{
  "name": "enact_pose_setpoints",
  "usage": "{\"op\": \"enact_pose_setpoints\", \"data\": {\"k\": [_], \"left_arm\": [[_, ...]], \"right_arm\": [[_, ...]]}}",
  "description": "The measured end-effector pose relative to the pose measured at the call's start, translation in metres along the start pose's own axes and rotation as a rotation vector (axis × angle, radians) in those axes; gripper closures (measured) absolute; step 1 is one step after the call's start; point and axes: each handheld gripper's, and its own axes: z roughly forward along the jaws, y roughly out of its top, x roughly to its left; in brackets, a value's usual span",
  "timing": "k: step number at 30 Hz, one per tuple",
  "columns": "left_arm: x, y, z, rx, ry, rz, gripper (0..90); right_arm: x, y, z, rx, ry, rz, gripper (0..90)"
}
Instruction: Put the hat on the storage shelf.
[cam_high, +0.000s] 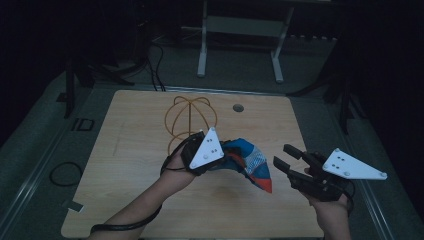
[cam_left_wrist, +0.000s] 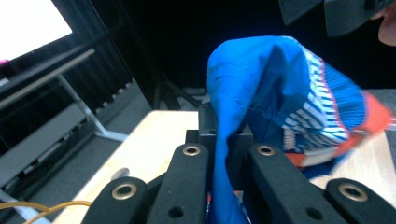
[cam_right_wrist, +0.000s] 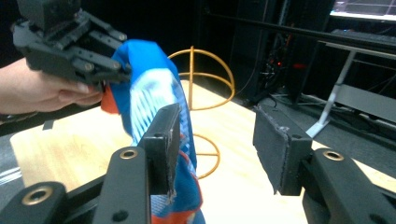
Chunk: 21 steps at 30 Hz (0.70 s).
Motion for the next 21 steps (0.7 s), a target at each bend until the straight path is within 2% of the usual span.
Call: {"op": "enact_pose_setpoints", "data": {"k": [1, 2, 3, 4, 8, 9, 11, 12, 13, 14, 16, 18, 19, 21], "left_arm": [[0.001, -0.002, -0.002, -0.016, 0.006, 0.006, 89.1], [0.003, -0.004, -0.004, -0.049, -0.028, 0.002, 89.1], [0.003, -0.008, -0.008, -0.093, -0.032, 0.024, 89.1], [0.004, -0.009, -0.01, -0.105, -0.043, 0.026, 89.1], [0.01, -0.014, -0.019, -0.187, -0.131, 0.042, 89.0], [0.012, -0.016, -0.021, -0.207, -0.151, 0.044, 89.0], [0.016, -0.019, -0.025, -0.249, -0.207, 0.054, 88.9], [0.017, -0.02, -0.027, -0.27, -0.216, 0.064, 88.9], [0.02, -0.022, -0.028, -0.285, -0.248, 0.057, 88.9], [0.02, -0.023, -0.03, -0.302, -0.259, 0.056, 88.8], [0.022, -0.025, -0.033, -0.332, -0.28, 0.052, 88.8], [0.024, -0.026, -0.034, -0.363, -0.297, 0.047, 88.8], [0.025, -0.027, -0.035, -0.384, -0.318, 0.041, 88.8], [0.027, -0.029, -0.036, -0.407, -0.348, 0.033, 88.8]], "right_arm": [[0.002, -0.002, 0.004, 0.01, 0.026, 0.006, 51.8], [0.002, -0.002, 0.004, 0.01, 0.026, 0.006, 51.8], [0.003, -0.002, 0.006, 0.021, 0.034, -0.002, 51.7], [0.005, -0.003, 0.008, 0.031, 0.036, -0.012, 52.3], [0.008, -0.004, 0.011, 0.028, 0.076, -0.016, 56.4], [0.013, -0.004, 0.013, 0.03, 0.095, -0.031, 56.9], [0.015, -0.004, 0.013, 0.031, 0.098, -0.037, 56.8], [0.018, -0.003, 0.014, 0.034, 0.113, -0.039, 56.6], [0.02, -0.003, 0.016, 0.034, 0.129, -0.04, 56.6], [0.025, -0.003, 0.018, 0.032, 0.154, -0.041, 56.5], [0.027, -0.002, 0.02, 0.032, 0.172, -0.041, 56.5], [0.036, -0.001, 0.025, 0.034, 0.22, -0.045, 55.9], [0.036, -0.001, 0.025, 0.034, 0.22, -0.045, 55.9], [0.043, 0.0, 0.029, 0.031, 0.259, -0.045, 55.5]]}}
